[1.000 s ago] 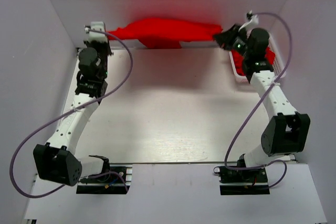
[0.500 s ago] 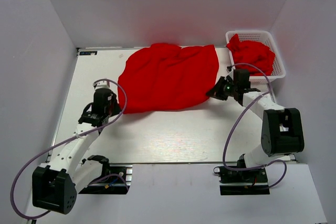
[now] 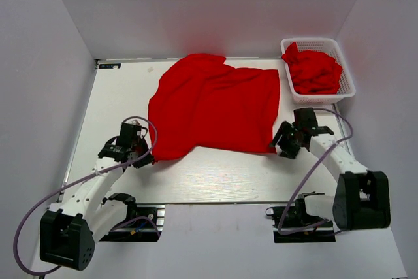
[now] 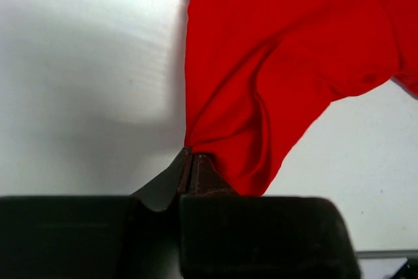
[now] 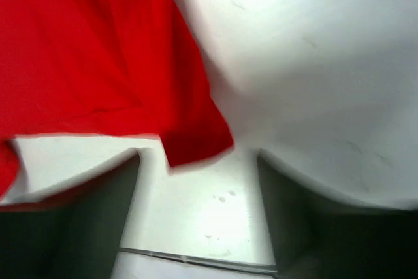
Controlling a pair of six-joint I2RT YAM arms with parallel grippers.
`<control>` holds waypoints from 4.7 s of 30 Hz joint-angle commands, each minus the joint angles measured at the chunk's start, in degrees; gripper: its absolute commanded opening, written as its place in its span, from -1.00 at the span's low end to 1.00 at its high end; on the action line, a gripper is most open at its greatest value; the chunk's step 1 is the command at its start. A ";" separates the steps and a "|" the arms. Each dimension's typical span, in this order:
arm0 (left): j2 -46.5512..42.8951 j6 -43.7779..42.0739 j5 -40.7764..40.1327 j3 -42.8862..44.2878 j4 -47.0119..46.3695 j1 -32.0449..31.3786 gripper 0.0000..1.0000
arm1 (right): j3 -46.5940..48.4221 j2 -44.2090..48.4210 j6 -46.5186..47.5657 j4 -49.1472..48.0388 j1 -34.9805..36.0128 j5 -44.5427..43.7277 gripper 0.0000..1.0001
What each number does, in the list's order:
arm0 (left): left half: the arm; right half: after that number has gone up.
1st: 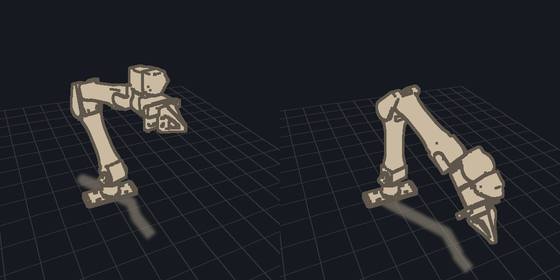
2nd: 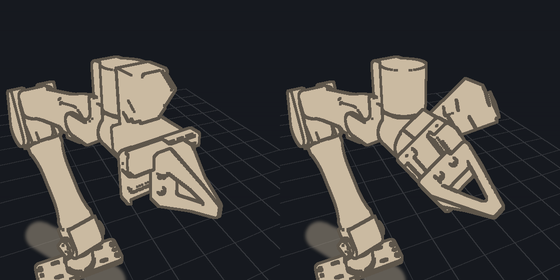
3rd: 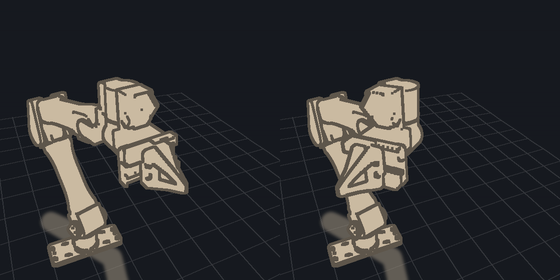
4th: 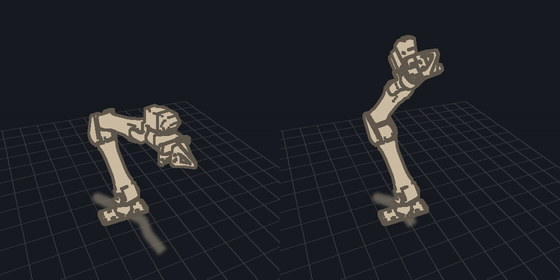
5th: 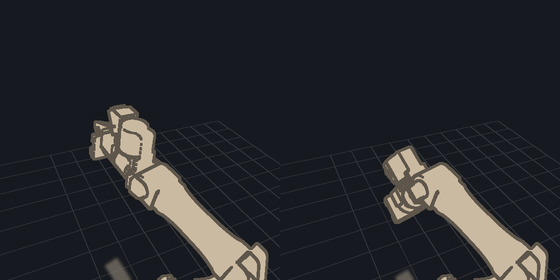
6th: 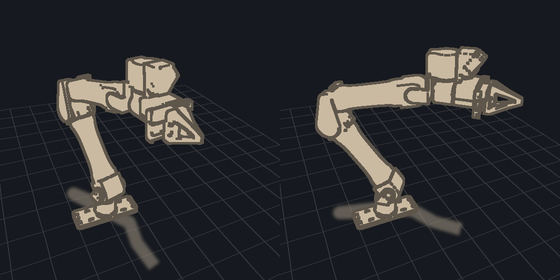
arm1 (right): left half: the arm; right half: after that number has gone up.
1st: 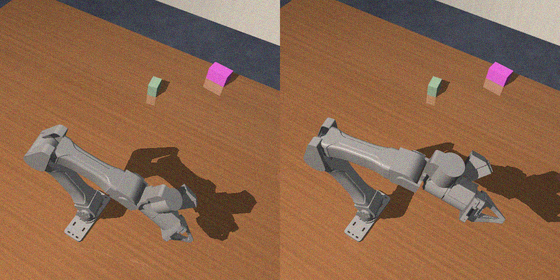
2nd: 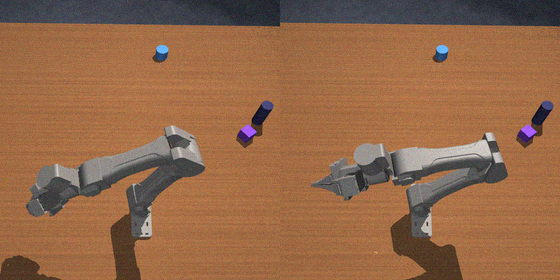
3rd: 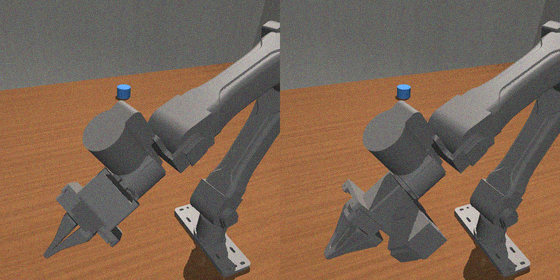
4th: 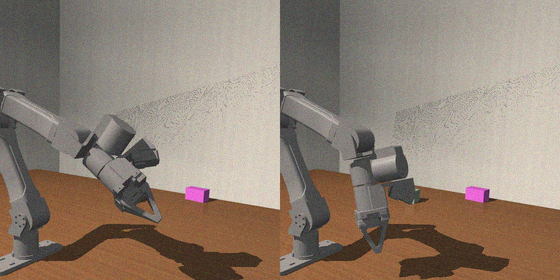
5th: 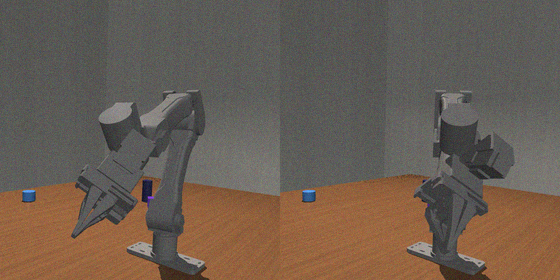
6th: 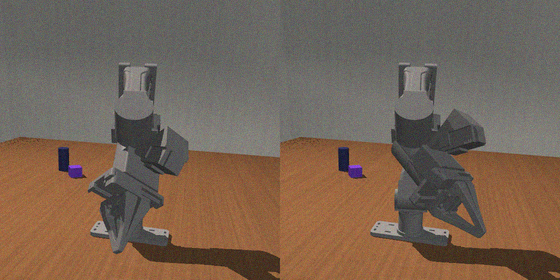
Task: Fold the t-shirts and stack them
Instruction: Flatten out the tshirt, then grap the side of the flattened tshirt closest away from the robot with both arms
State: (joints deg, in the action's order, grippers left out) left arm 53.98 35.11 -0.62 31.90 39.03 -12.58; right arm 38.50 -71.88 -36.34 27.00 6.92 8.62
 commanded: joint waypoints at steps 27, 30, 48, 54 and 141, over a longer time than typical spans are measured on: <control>46.82 -15.86 2.29 40.87 -18.11 -0.17 0.99 | 26.53 -24.09 12.87 -1.95 8.46 -12.49 0.81; 52.71 -16.48 1.24 42.89 -19.33 -0.17 0.99 | 28.21 -28.56 12.96 -1.78 8.11 -12.57 0.81; 75.22 -16.30 -8.00 64.86 -9.14 2.99 0.99 | 44.19 -45.98 14.53 0.50 3.99 -17.50 0.81; 66.54 -21.22 -3.70 59.70 -13.54 3.00 0.99 | 47.28 -43.36 18.58 1.91 4.24 -14.34 0.81; 21.17 -10.42 -6.88 16.09 -11.25 -10.19 0.61 | 22.58 -8.37 18.93 4.72 4.51 -14.25 0.81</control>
State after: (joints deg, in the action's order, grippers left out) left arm 78.46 20.01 9.17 45.56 24.99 -23.44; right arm 61.28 -82.41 -17.61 31.64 11.62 -4.80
